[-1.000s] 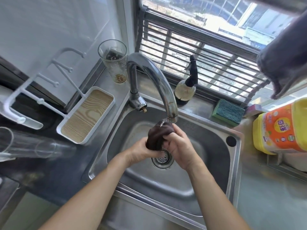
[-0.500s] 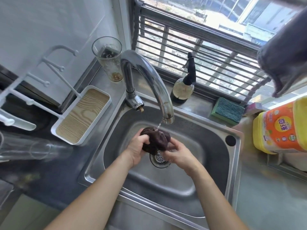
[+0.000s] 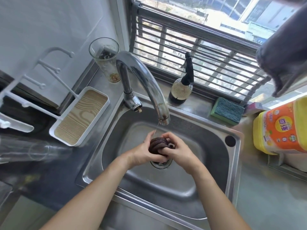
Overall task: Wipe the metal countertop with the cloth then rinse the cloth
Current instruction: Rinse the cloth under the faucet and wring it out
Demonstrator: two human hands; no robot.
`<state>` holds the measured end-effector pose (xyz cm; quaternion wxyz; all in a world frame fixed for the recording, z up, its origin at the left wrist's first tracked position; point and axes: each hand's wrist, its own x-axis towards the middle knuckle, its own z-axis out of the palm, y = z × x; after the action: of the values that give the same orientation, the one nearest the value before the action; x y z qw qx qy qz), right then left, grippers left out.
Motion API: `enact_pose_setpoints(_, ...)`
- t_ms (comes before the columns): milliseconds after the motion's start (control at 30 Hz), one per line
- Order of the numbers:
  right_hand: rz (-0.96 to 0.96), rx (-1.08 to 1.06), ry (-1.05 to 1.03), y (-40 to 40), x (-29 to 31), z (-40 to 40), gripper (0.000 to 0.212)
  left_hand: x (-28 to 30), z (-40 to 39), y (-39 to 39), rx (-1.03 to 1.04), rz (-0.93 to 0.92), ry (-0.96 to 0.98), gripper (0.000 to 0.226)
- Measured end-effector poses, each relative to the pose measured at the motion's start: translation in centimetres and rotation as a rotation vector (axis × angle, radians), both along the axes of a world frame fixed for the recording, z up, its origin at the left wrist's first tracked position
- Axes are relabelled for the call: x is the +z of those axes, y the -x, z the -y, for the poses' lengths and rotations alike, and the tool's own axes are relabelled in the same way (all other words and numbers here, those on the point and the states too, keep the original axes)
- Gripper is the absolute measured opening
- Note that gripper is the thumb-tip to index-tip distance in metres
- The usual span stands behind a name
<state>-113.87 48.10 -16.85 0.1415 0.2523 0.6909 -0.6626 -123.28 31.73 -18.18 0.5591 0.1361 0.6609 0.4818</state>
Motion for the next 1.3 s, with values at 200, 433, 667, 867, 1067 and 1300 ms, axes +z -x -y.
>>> enact_pose_setpoints(200, -0.036, -0.242, 0.447, -1.5, -1.8, 1.3, 0.03, -0.5, 0.1, -0.6, -0.02, 0.125, 0.004, 0.045)
enact_pose_setpoints(433, 0.22, -0.28, 0.58, -1.8, -1.7, 0.8, 0.039, -1.8, -0.6, 0.9, -0.429, -0.723, 0.389, 0.02)
enact_pose_setpoints(667, 0.318, -0.161, 1.069, -0.9, -2.3, -1.4, 0.092, -0.8, -0.5, 1.1, -0.279, -1.144, -0.187, 0.019)
enact_pose_setpoints(867, 0.508, 0.332, 0.932, 0.9, -2.4, 0.4, 0.048, -0.7, -0.2, 1.1, -0.459, -1.251, -0.104, 0.013)
enact_pose_setpoints(1067, 0.607, 0.601, 0.219, 1.7, -2.0, 1.3, 0.025, -0.2, 1.0, 2.1, -0.721, -1.139, 0.21, 0.019)
enact_pose_setpoints(1300, 0.397, 0.696, -0.617, 2.3, -2.0, 2.8, 0.026, -0.6, 0.1, 0.5, -0.655, -1.073, 0.446, 0.029)
